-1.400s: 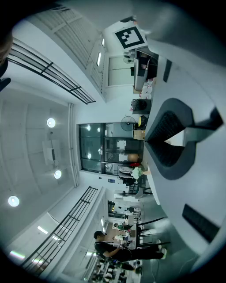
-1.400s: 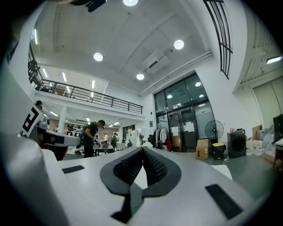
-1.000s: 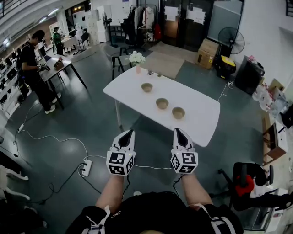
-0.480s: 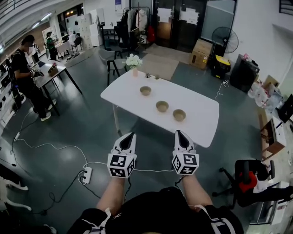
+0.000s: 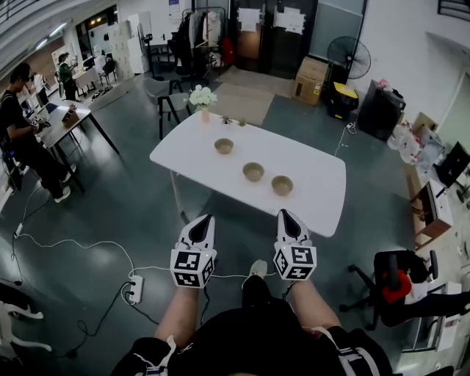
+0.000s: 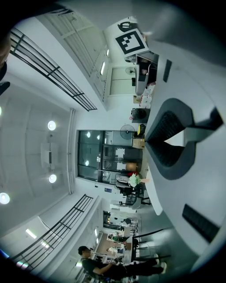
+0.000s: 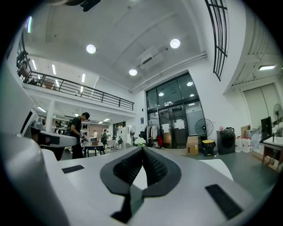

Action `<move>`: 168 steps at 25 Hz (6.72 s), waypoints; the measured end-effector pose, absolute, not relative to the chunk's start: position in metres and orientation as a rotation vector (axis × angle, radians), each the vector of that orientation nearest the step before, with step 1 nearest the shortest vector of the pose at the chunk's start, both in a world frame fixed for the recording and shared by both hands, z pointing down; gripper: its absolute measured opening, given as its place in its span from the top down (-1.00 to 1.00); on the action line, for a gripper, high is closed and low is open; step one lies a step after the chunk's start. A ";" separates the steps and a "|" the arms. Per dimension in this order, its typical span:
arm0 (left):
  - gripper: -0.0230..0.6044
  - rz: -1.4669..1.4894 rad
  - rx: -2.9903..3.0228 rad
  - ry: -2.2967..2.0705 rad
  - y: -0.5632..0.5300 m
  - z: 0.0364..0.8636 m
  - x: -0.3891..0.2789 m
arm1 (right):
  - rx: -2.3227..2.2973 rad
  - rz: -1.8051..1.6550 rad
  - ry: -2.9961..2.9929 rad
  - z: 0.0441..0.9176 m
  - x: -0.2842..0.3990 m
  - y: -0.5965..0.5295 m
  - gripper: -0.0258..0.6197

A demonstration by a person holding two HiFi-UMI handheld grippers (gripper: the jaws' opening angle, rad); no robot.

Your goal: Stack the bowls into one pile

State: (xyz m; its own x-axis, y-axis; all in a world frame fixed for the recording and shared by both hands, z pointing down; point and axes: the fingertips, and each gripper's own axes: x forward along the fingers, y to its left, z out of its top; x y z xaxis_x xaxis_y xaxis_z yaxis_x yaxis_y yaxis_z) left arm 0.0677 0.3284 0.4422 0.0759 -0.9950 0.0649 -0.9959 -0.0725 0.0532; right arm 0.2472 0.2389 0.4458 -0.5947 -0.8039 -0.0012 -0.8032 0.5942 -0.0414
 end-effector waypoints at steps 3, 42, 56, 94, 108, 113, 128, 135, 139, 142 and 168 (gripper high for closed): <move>0.89 0.049 2.241 -2.079 0.302 0.445 0.061 | -1.403 -0.070 2.789 0.449 0.239 0.210 0.87; 0.89 0.178 2.585 -1.566 -0.288 0.451 0.102 | -1.867 -0.240 2.565 0.486 0.278 -0.305 0.87; 0.89 0.184 2.697 -1.388 -0.305 0.456 0.085 | -2.035 -0.223 2.440 0.494 0.266 -0.288 0.87; 0.89 0.292 2.611 -1.401 -0.305 0.502 0.048 | -2.041 -1.624 2.412 0.769 0.267 -0.242 0.62; 0.89 0.245 2.534 -1.527 -0.303 0.501 -0.005 | -1.898 -1.472 2.487 0.712 0.218 -0.286 0.80; 0.89 0.230 2.480 -1.601 -0.297 0.504 -0.036 | -1.780 -1.410 2.582 0.691 0.176 -0.306 0.80; 0.89 0.230 2.315 -1.796 -0.269 0.513 -0.114 | -1.619 -1.470 2.802 0.720 0.084 -0.312 0.78; 0.89 0.243 2.285 -1.813 -0.266 0.515 -0.127 | -1.632 -1.471 2.873 0.734 0.077 -0.309 0.71; 0.89 0.242 2.298 -1.800 -0.273 0.515 -0.123 | -1.644 -1.381 2.926 0.731 0.078 -0.313 0.61; 0.89 0.234 2.321 -1.781 -0.279 0.511 -0.118 | -1.641 -1.283 2.907 0.715 0.079 -0.321 0.59; 0.89 0.130 2.594 -1.559 -0.328 0.452 0.021 | -1.932 -0.040 2.339 0.447 0.215 -0.342 0.87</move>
State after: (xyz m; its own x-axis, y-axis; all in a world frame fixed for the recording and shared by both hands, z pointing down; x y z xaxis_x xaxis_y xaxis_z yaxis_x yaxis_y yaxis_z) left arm 0.0206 -0.3280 0.4524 0.4681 -0.8739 0.1311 -0.8835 -0.4655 0.0518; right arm 0.2155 -0.3422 0.4474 -0.1857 -0.9804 -0.0660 -0.9776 0.1911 -0.0882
